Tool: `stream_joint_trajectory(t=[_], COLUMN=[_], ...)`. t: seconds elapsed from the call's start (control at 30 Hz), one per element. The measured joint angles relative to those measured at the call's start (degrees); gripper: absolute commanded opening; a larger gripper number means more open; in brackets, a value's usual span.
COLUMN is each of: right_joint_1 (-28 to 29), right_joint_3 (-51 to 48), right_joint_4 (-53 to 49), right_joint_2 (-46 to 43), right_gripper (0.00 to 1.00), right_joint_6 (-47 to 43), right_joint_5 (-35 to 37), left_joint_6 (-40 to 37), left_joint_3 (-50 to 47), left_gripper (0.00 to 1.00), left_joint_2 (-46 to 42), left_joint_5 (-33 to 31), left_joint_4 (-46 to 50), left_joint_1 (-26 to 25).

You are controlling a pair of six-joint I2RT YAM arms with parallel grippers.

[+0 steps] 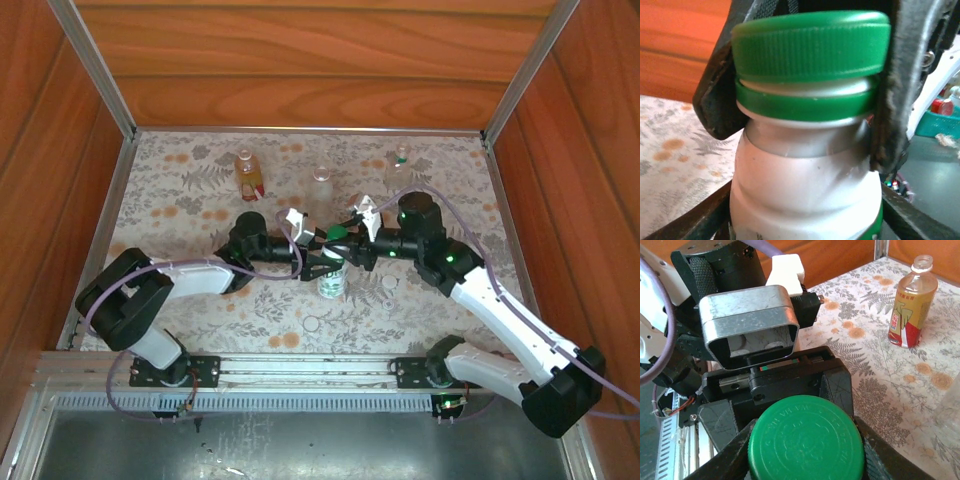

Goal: Screw on the bottle caps

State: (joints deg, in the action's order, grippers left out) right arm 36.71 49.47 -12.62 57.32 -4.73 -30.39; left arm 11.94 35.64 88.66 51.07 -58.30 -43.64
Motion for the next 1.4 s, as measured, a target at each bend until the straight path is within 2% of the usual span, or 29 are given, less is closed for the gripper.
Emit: stream_joint_trajectory(t=[0.13, 0.2, 0.3, 0.37, 0.47, 0.6, 0.63, 0.77, 0.93, 1.07, 1.27, 1.4], right_joint_1=[0.0, 0.0, 0.0, 0.0, 0.0, -0.4, -0.4, -0.4, -1.5, -3.1, -3.9, -4.2], right_joint_3=[-1.5, -2.4, -4.0, -5.2, -5.9, -5.9, -5.9, -5.9, -5.9, -4.6, -0.9, -0.4], right_joint_4=[3.1, 5.7, 10.1, 13.0, 15.3, 16.0, 16.0, 16.2, 16.1, 15.6, 14.2, 13.0], right_joint_2=[-1.1, -1.5, -1.8, -1.9, -1.9, -1.9, -1.9, -2.0, -4.7, -4.9, -1.8, -0.5], right_gripper=[0.33, 0.33, 0.33, 0.33, 0.33, 0.38, 0.43, 0.63, 0.72, 0.72, 0.55, 0.62], right_joint_6=[2.6, 4.4, 7.4, 9.6, 11.4, 12.2, 12.1, 11.6, 10.5, 10.4, 10.8, 10.8], right_joint_5=[0.0, 0.3, 0.5, 0.6, 0.6, 0.5, 0.5, 0.2, -2.9, -7.6, -12.3, -13.9], left_joint_6=[-0.7, -1.0, -1.3, -1.5, -1.8, -1.9, -1.9, -1.9, -2.1, -2.7, -3.3, -3.4], left_joint_3=[-0.5, -0.8, -1.0, -1.0, -1.0, -1.0, -1.0, -1.0, -1.0, -1.3, -1.6, -1.6], left_gripper=[0.91, 0.95, 0.95, 0.88, 0.69, 0.61, 0.59, 0.58, 0.58, 0.58, 0.58, 0.58], left_joint_2=[-1.5, -1.9, -1.9, -1.7, -1.2, -1.0, -1.0, -1.0, -1.2, -1.9, -2.3, -2.3], left_joint_5=[-2.9, -3.9, -5.2, -5.9, -6.5, -7.4, -7.4, -7.4, -5.8, -3.6, -1.2, -0.6], left_joint_4=[-0.1, -0.2, -0.2, -0.4, -0.4, -0.5, -0.5, -0.4, -0.4, -0.4, -0.4, -0.4], left_joint_1=[-0.4, -0.7, -1.6, -2.0, -2.3, -2.2, -2.2, -2.3, -2.2, -2.3, -2.3, -2.3])
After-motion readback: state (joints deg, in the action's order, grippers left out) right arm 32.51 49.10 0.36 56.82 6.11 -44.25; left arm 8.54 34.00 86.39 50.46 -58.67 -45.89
